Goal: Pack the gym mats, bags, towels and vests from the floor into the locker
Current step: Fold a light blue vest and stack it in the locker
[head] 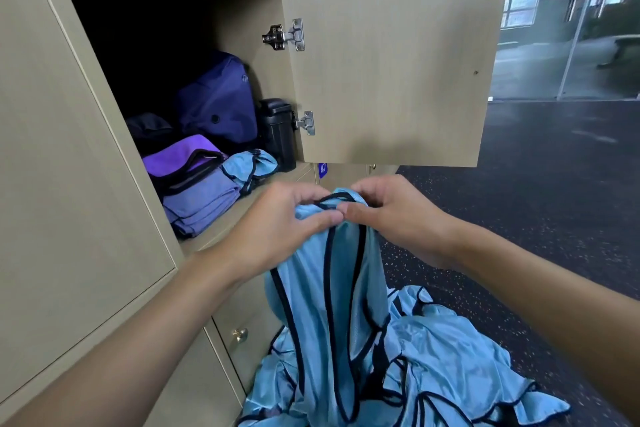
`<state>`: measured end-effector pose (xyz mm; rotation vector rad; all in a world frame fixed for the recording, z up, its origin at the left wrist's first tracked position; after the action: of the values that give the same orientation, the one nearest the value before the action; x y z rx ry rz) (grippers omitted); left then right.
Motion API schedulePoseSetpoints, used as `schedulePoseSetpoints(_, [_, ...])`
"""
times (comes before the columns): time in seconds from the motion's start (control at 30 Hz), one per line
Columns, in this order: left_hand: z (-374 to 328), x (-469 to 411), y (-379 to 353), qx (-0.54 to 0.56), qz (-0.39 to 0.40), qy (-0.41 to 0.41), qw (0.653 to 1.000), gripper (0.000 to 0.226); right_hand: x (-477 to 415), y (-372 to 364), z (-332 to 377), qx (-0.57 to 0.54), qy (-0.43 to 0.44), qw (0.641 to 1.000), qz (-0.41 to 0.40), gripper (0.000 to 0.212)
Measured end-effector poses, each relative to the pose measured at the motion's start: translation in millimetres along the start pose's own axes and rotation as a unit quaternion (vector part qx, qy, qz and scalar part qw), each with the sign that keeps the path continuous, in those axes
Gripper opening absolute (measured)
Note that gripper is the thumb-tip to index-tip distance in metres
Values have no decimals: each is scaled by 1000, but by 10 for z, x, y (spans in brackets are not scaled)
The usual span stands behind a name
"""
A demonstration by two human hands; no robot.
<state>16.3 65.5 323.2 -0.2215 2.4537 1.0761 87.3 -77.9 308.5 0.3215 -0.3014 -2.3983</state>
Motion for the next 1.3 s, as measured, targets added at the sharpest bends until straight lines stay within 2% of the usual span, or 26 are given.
schedulePoseSetpoints(0.1, [-71, -26, 132, 10, -81, 2, 997, 8, -2, 42, -24, -18, -14, 1000, -21, 1])
schedulePoseSetpoints(0.2, [-83, -60, 262, -6, -157, 17, 987, 10, 9, 63, -23, 46, -14, 998, -34, 10])
schedulePoseSetpoints(0.33, [12, -51, 404, -115, -195, 46, 973, 4, 17, 100, -25, 44, -26, 997, -51, 17])
schedulePoseSetpoints(0.4, [4, -31, 339, -142, -145, 25, 979, 31, 13, 101, -18, 25, -32, 998, -56, 18])
schedulePoseSetpoints(0.47, [-34, -16, 192, -102, -53, -15, 993, 48, 11, 87, -1, 0, -37, 998, -60, 22])
schedulePoseSetpoints(0.57, [-126, 34, 52, -16, 45, -34, 998, 44, 2, 81, 25, -33, -42, 996, -74, 23])
schedulePoseSetpoints(0.7, [-143, 45, 26, 71, 55, -13, 996, 48, -23, 120, 5, -69, -60, 990, -111, 15])
schedulePoseSetpoints(0.77, [-105, 32, -23, 70, 13, -1, 997, 40, -32, 125, -8, -78, -64, 988, -121, 12])
schedulePoseSetpoints(0.87, [-67, -7, -64, 48, -69, 9, 996, 12, -37, 137, -8, -76, -61, 987, -130, 8])
schedulePoseSetpoints(1.03, [-87, -82, 54, 57, -155, 20, 986, 19, -38, 165, -59, -38, -60, 989, -130, 4])
schedulePoseSetpoints(1.1, [-96, -98, 97, 70, -180, 37, 980, 16, -45, 175, -80, 20, -39, 987, -152, 15])
schedulePoseSetpoints(1.17, [-84, -114, 143, 70, -205, 52, 975, 14, -24, 161, -32, 32, 5, 985, -167, 17])
schedulePoseSetpoints(1.23, [-76, -127, 191, 58, -218, 61, 972, 14, 4, 105, 11, 15, 38, 992, -119, 18])
schedulePoseSetpoints(1.3, [-79, -124, 215, 49, -225, 65, 971, 15, 31, 18, 22, 44, 49, 996, -56, 20])
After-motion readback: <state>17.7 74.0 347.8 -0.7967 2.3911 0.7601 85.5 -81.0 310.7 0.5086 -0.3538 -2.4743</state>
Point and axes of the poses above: each hand's wrist, its own x-axis away from the middle knuckle, its own y-axis out of the back of the hand, z = x × y, the point moved 4 cm from there along -x, towards the middle knuckle, and after that the axes turned 6 degrees about -y, right-handed, at the moved point
